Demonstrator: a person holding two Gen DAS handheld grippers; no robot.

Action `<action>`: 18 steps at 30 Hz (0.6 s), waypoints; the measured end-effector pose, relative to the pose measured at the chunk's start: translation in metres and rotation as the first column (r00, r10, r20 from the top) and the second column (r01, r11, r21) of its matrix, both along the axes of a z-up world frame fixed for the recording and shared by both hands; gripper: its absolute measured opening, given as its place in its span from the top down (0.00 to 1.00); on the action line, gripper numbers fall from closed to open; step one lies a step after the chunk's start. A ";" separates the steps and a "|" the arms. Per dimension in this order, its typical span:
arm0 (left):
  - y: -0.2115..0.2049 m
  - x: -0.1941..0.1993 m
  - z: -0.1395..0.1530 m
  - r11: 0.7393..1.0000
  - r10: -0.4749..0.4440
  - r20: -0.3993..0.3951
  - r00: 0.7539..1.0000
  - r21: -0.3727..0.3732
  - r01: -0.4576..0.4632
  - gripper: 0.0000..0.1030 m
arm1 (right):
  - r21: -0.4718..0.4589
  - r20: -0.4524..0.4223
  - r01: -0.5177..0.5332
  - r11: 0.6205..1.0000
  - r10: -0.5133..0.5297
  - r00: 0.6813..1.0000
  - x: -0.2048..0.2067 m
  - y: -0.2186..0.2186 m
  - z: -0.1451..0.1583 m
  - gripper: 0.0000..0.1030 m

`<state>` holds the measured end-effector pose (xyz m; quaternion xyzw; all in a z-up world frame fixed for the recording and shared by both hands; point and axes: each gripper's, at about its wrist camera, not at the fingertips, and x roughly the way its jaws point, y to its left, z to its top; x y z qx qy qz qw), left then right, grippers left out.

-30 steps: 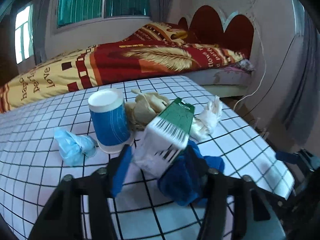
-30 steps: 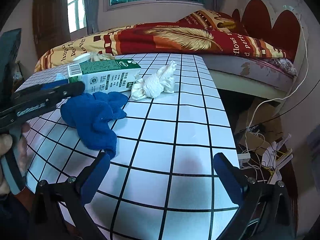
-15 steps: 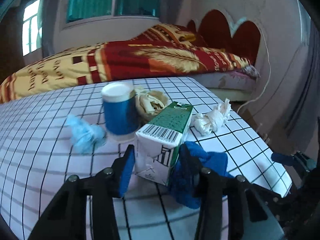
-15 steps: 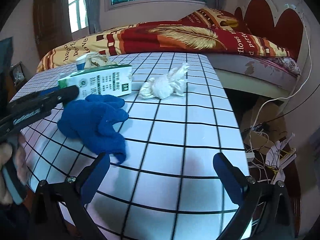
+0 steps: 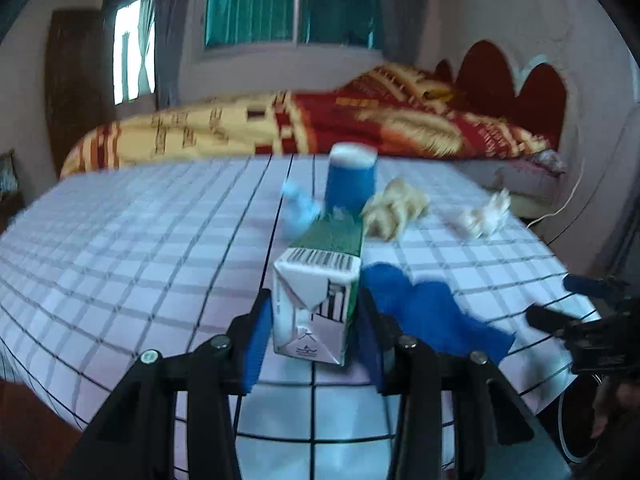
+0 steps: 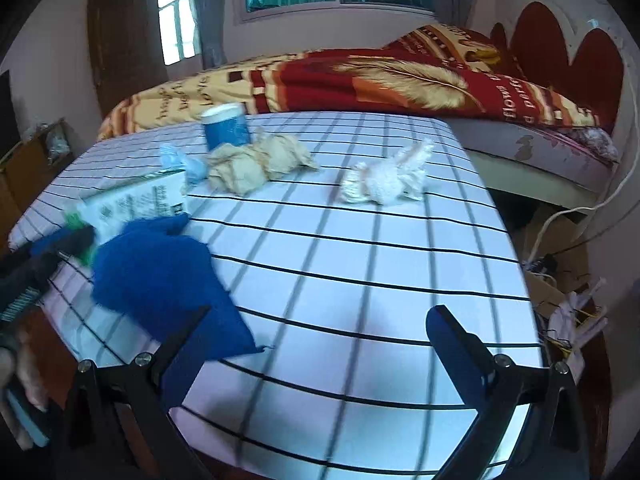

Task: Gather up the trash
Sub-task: 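Grasp the green milk carton with the left tool while the right tool grasps the blue cloth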

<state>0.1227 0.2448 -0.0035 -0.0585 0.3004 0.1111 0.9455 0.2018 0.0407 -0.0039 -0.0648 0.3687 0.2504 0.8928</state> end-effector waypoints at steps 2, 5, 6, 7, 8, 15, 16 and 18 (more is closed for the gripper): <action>0.005 0.003 -0.003 1.000 0.019 -0.001 1.000 -0.025 -0.019 0.56 | -0.006 0.002 -0.029 1.000 0.029 1.000 -0.004 0.010 0.000 0.00; 0.010 -0.001 0.001 0.999 0.041 0.037 0.998 -0.031 -0.040 0.50 | -0.024 0.019 -0.069 0.997 0.069 0.997 -0.013 0.021 -0.001 0.00; 0.012 0.001 0.001 0.999 0.022 0.036 0.999 -0.047 -0.021 0.50 | -0.029 0.020 -0.079 0.996 0.080 0.997 -0.014 0.024 -0.002 0.00; 0.013 0.007 -0.001 0.998 -0.002 0.019 1.000 -0.058 0.003 0.51 | -0.029 0.017 -0.089 0.996 0.089 0.996 -0.014 0.027 -0.003 0.00; 0.014 0.008 -0.005 0.998 -0.014 0.001 1.000 -0.058 0.014 0.57 | -0.025 0.011 -0.095 0.995 0.095 0.995 -0.014 0.029 -0.004 0.00; 0.026 -0.023 -0.001 0.997 0.058 0.033 0.998 0.048 -0.060 0.60 | 0.001 0.015 -0.177 0.984 0.177 0.984 -0.022 0.057 -0.002 0.00; 0.031 -0.028 -0.001 0.996 0.073 0.035 0.997 0.050 -0.075 0.60 | 0.004 0.017 -0.192 0.981 0.192 0.981 -0.024 0.062 -0.002 0.00; 0.040 -0.033 -0.002 0.993 0.101 0.035 0.994 0.059 -0.103 0.60 | 0.011 0.010 -0.217 0.976 0.217 0.976 -0.025 0.075 -0.003 0.00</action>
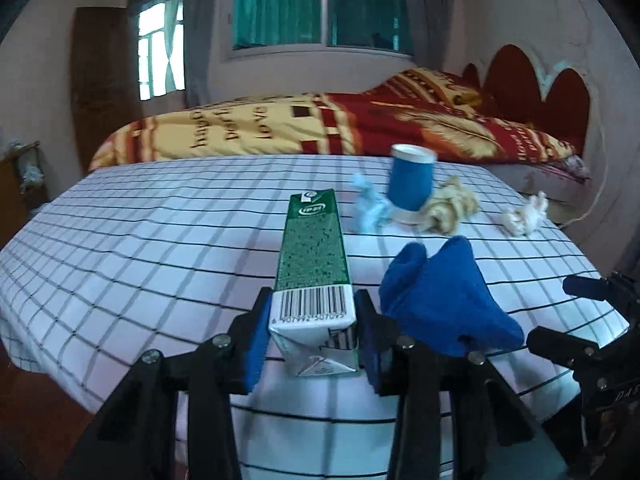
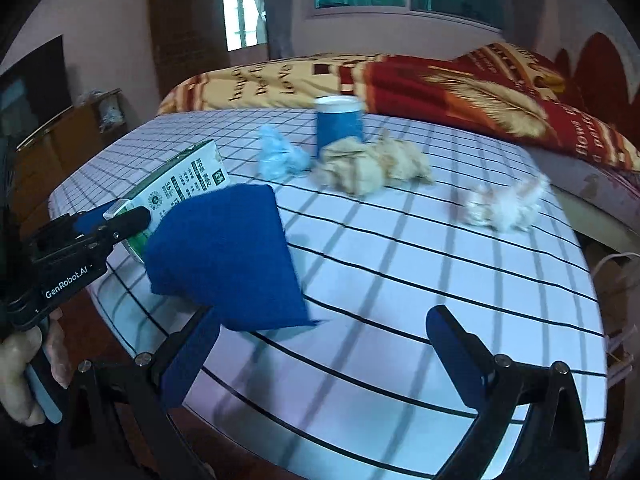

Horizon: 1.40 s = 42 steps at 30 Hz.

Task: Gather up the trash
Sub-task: 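Grasp the green milk carton with the left tool while the right tool grasps the blue cloth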

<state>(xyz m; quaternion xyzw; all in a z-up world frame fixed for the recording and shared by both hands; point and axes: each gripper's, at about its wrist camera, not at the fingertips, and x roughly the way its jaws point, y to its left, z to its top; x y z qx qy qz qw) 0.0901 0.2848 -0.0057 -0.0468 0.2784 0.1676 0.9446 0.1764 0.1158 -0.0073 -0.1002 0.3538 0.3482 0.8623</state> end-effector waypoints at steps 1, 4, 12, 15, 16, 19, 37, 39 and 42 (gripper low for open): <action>0.006 -0.001 -0.002 1.000 0.014 -0.012 1.000 -0.001 -0.014 0.60 | 0.006 -0.004 -0.012 1.000 0.012 1.000 -0.001 0.005 0.000 0.00; 0.018 -0.002 -0.007 0.999 0.029 -0.023 0.999 -0.017 -0.029 0.60 | 0.024 -0.012 -0.065 0.998 0.065 0.998 -0.008 0.030 -0.002 0.00; 0.038 -0.011 -0.008 0.999 0.041 -0.012 0.999 -0.018 -0.041 0.58 | 0.058 -0.053 -0.204 0.977 0.207 0.977 -0.011 0.089 -0.009 0.28; 0.039 -0.011 -0.008 0.999 0.031 -0.007 1.000 -0.018 -0.031 0.58 | 0.049 -0.098 -0.279 0.959 0.282 0.954 -0.010 0.112 -0.018 0.85; 0.041 -0.012 -0.008 0.999 0.042 -0.007 0.999 -0.017 -0.042 0.58 | -0.001 -0.056 -0.254 0.967 0.253 0.966 -0.011 0.114 -0.017 0.94; 0.051 -0.013 -0.009 0.997 0.075 -0.007 0.997 -0.017 -0.075 0.59 | -0.034 -0.049 -0.130 0.991 0.128 0.991 0.004 0.092 -0.018 0.95; 0.036 -0.011 -0.009 0.998 0.062 -0.007 0.998 0.027 -0.062 0.58 | 0.098 -0.029 -0.027 0.995 0.030 0.999 0.013 0.042 0.009 0.09; 0.038 -0.005 -0.010 0.998 0.059 -0.019 0.998 0.016 -0.059 0.58 | 0.076 -0.043 -0.045 0.996 0.048 0.998 0.020 0.064 0.002 0.09; 0.044 0.005 -0.017 0.997 0.073 -0.052 0.996 -0.006 -0.073 0.53 | 0.018 -0.088 -0.070 0.997 0.071 0.994 0.024 0.091 -0.011 0.30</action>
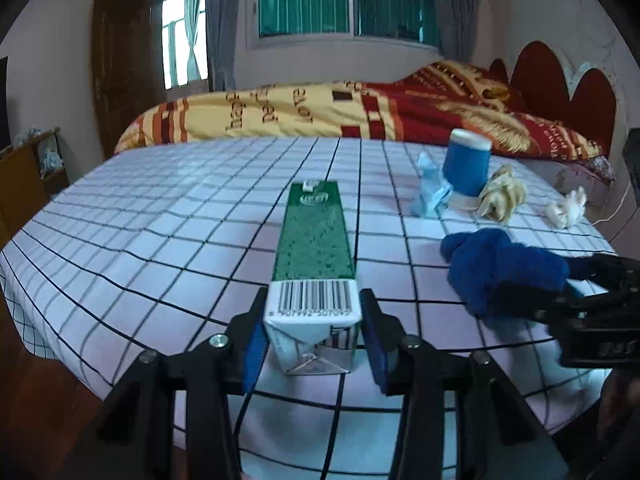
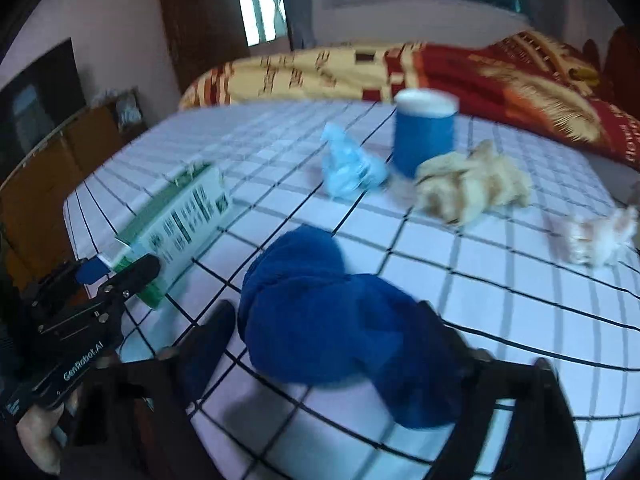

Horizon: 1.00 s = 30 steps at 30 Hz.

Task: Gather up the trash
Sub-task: 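Grasp the green milk carton with the left tool while the right tool grasps the blue cloth, then carry the milk carton and blue cloth over the black bin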

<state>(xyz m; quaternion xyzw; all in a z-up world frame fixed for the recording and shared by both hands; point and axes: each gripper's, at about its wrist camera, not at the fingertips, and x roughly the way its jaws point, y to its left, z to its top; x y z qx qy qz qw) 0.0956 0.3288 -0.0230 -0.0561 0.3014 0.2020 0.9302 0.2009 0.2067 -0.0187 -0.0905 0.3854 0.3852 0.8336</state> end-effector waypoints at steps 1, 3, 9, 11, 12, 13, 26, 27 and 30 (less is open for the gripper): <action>0.002 0.003 -0.002 1.000 0.002 -0.002 1.000 -0.016 -0.002 0.51 | -0.007 -0.015 -0.010 1.000 0.009 1.000 0.002 0.005 -0.003 0.41; 0.004 0.007 -0.004 1.000 0.000 -0.005 1.000 -0.031 0.000 0.51 | -0.006 -0.015 -0.017 1.000 0.017 1.000 0.003 0.009 -0.004 0.55; 0.007 0.013 -0.006 0.995 -0.036 0.006 0.999 -0.090 0.036 0.61 | -0.032 0.032 0.037 0.999 -0.036 0.999 0.006 -0.004 0.000 0.72; 0.002 0.011 -0.001 0.995 -0.047 0.014 0.999 -0.082 0.048 0.61 | -0.037 0.046 0.067 0.997 -0.065 0.997 0.006 -0.014 0.003 0.74; -0.004 0.010 0.003 0.996 -0.059 0.021 0.998 -0.070 0.060 0.61 | -0.025 0.051 0.075 0.997 -0.074 0.996 0.005 -0.021 0.006 0.74; -0.007 0.010 0.005 0.995 -0.068 0.027 0.997 -0.067 0.069 0.61 | -0.017 0.065 0.082 0.996 -0.081 0.995 0.002 -0.030 0.011 0.74; -0.101 0.001 0.052 0.968 -0.248 0.099 0.964 -0.011 0.250 0.61 | 0.047 0.172 0.229 0.972 -0.234 0.957 -0.030 -0.158 0.068 0.74; -0.110 0.001 0.053 0.963 -0.267 0.099 0.959 -0.010 0.269 0.61 | 0.049 0.177 0.243 0.969 -0.248 0.953 -0.032 -0.170 0.070 0.74; -0.134 0.003 0.054 0.948 -0.315 0.101 0.944 -0.009 0.317 0.61 | 0.046 0.196 0.289 0.956 -0.292 0.936 -0.040 -0.201 0.077 0.74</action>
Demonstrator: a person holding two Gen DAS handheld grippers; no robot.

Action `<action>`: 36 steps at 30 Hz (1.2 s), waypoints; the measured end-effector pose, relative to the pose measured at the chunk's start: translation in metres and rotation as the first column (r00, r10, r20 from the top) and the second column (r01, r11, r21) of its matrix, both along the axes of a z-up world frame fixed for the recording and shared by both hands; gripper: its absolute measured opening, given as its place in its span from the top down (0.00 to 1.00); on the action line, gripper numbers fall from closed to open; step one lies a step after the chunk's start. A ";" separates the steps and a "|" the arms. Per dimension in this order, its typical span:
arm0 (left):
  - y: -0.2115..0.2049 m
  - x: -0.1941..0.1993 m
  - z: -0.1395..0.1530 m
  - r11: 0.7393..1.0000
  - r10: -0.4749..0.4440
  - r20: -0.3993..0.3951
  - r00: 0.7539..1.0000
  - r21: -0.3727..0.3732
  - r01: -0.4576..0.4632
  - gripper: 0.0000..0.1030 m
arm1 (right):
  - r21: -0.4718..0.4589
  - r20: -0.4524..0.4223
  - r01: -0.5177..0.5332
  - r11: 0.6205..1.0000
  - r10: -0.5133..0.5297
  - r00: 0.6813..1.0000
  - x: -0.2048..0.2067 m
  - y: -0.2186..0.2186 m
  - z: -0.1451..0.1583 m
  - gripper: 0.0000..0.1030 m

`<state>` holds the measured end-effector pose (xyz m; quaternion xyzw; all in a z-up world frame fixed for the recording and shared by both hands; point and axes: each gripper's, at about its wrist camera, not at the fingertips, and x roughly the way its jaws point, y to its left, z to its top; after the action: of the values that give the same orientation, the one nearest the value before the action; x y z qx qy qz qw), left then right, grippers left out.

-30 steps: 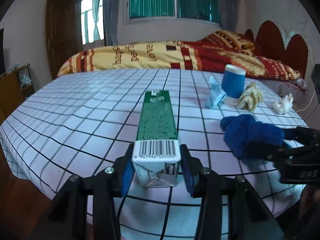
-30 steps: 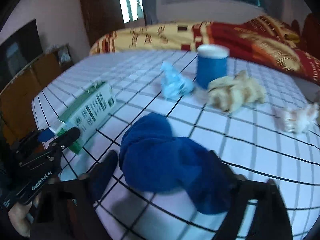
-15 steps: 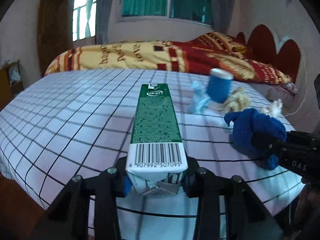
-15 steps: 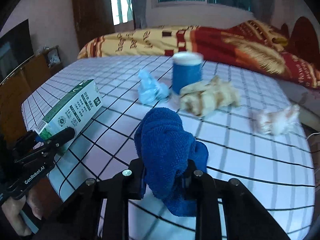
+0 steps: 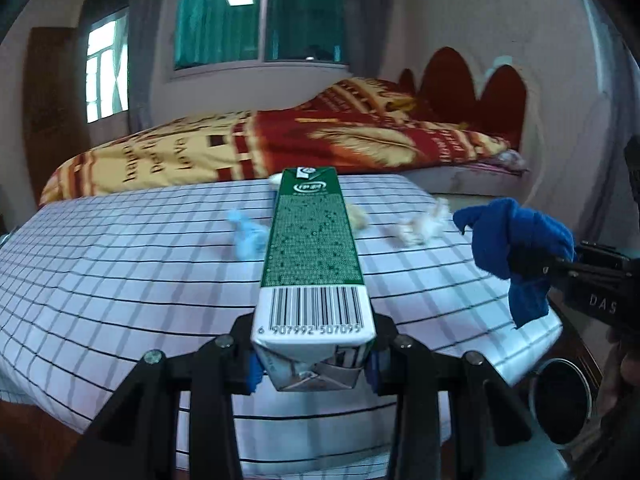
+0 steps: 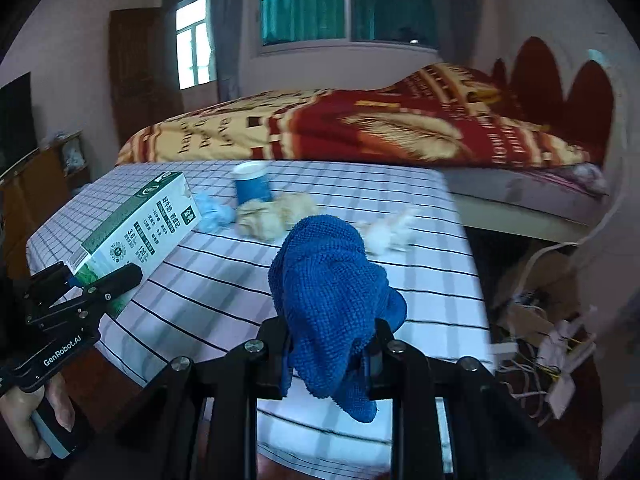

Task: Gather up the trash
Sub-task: 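Carry the milk carton and blue cloth over the black bin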

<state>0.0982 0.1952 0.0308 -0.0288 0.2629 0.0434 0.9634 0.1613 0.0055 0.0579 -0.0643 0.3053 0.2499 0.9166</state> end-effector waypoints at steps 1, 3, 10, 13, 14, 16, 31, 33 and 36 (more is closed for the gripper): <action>-0.007 0.001 0.000 1.000 -0.014 -0.001 1.000 -0.001 0.014 0.61 | -0.007 0.009 0.022 1.000 -0.021 1.000 -0.003 -0.013 0.002 0.74; -0.024 0.004 -0.001 0.999 -0.049 -0.005 0.999 -0.003 0.049 0.61 | -0.016 0.021 0.051 0.999 -0.051 0.998 -0.008 -0.030 0.003 0.74; -0.069 0.011 0.000 0.988 -0.152 -0.016 0.988 0.001 0.152 0.61 | -0.012 0.027 0.153 0.988 -0.153 0.988 -0.022 -0.093 0.008 0.74; -0.089 0.011 0.002 0.981 -0.192 -0.014 0.981 0.005 0.192 0.61 | -0.010 0.030 0.195 0.981 -0.195 0.980 -0.027 -0.118 0.009 0.74; -0.094 0.010 0.002 0.980 -0.200 -0.014 0.980 0.006 0.200 0.61 | -0.010 0.030 0.209 0.978 -0.209 0.977 -0.029 -0.127 0.009 0.74; -0.109 0.011 0.002 0.975 -0.223 -0.016 0.975 0.010 0.223 0.61 | -0.010 0.031 0.235 0.972 -0.235 0.972 -0.033 -0.142 0.010 0.74; -0.183 0.007 -0.015 0.915 -0.402 -0.067 0.913 0.009 0.403 0.61 | -0.043 -0.013 0.383 0.923 -0.384 0.923 -0.055 -0.229 -0.014 0.74; -0.195 0.005 -0.019 0.902 -0.430 -0.077 0.899 0.008 0.432 0.61 | -0.050 -0.026 0.406 0.913 -0.408 0.913 -0.058 -0.242 -0.020 0.74; -0.213 0.002 -0.026 0.880 -0.473 -0.093 0.876 0.003 0.475 0.61 | -0.063 -0.046 0.438 0.897 -0.441 0.896 -0.064 -0.260 -0.031 0.74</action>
<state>0.1005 -0.0174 0.0050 0.0507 0.3044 -0.1891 0.9322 0.0977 -0.2543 0.0272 -0.0095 0.3452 0.0305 0.9380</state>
